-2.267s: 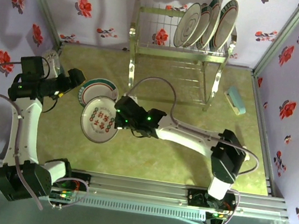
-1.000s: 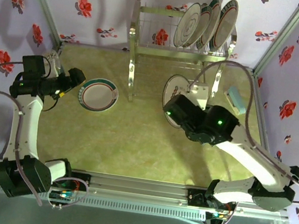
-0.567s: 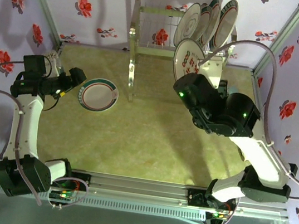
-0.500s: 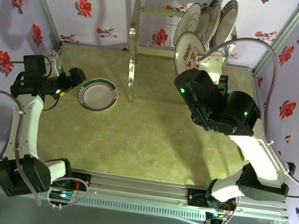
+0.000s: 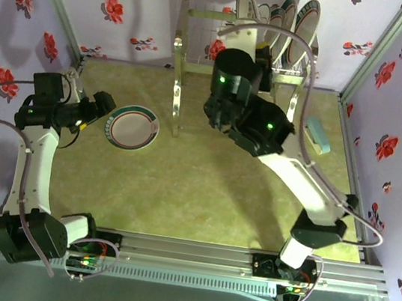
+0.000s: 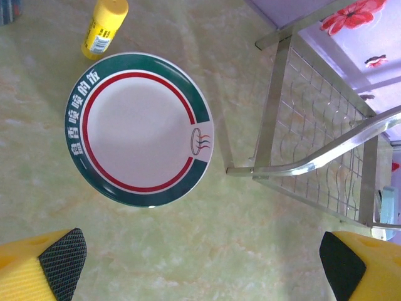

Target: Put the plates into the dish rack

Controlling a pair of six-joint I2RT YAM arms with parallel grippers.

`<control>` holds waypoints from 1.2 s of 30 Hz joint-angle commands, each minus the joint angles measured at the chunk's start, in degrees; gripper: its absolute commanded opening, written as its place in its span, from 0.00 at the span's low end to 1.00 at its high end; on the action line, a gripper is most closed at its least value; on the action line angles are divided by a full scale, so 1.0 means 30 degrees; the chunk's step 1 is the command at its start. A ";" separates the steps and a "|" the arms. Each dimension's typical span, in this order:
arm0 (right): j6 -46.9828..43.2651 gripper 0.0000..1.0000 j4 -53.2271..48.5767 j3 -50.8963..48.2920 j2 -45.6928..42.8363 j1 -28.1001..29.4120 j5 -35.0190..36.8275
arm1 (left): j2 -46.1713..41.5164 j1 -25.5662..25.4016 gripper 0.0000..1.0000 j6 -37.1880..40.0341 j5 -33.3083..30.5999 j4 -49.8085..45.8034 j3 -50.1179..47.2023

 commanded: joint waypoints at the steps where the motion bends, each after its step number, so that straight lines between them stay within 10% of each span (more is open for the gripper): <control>1: -0.0071 0.00 0.0734 0.2889 0.0977 -0.0767 0.0026 | 0.0179 -0.0188 1.00 0.0316 -0.0238 -0.0093 0.0434; 36: 1.0899 0.00 -0.3982 0.7180 0.6720 -0.4868 -0.5521 | 0.0692 -0.0300 1.00 0.0505 0.0545 0.0960 -0.0628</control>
